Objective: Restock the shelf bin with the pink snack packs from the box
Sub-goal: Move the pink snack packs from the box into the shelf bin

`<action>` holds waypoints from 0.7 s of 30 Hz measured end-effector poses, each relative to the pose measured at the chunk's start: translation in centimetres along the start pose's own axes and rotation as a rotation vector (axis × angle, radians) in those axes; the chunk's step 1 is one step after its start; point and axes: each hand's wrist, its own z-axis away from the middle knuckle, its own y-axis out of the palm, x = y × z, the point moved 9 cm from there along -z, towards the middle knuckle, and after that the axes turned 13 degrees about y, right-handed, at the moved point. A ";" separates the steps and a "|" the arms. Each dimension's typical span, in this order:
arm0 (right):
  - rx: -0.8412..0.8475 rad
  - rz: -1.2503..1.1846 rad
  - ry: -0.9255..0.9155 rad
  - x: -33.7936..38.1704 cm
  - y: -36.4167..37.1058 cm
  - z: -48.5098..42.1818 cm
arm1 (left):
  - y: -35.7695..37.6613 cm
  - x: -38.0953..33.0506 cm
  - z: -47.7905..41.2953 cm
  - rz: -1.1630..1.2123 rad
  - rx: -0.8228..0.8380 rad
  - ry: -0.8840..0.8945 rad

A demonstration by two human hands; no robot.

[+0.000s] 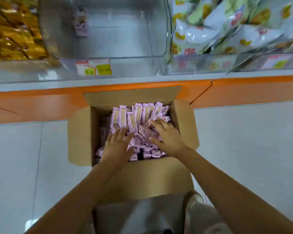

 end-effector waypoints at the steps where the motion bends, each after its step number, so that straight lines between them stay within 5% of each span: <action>1: 0.033 0.011 -0.009 -0.5 1.6 -0.8 | 1.2 0.5 -0.4 -0.045 0.022 -0.019; 9: -0.088 0.218 -0.083 -0.7 5.2 -3.3 | 4.7 1.5 -1.4 -0.127 -0.114 0.037; 16: -0.076 0.035 -0.114 -0.6 5.0 -3.4 | 4.7 1.7 -1.5 -0.073 -0.081 -0.010; 21: -0.117 -0.355 -0.044 -0.9 0.2 -2.4 | 3.8 1.4 -1.3 0.042 -0.127 0.006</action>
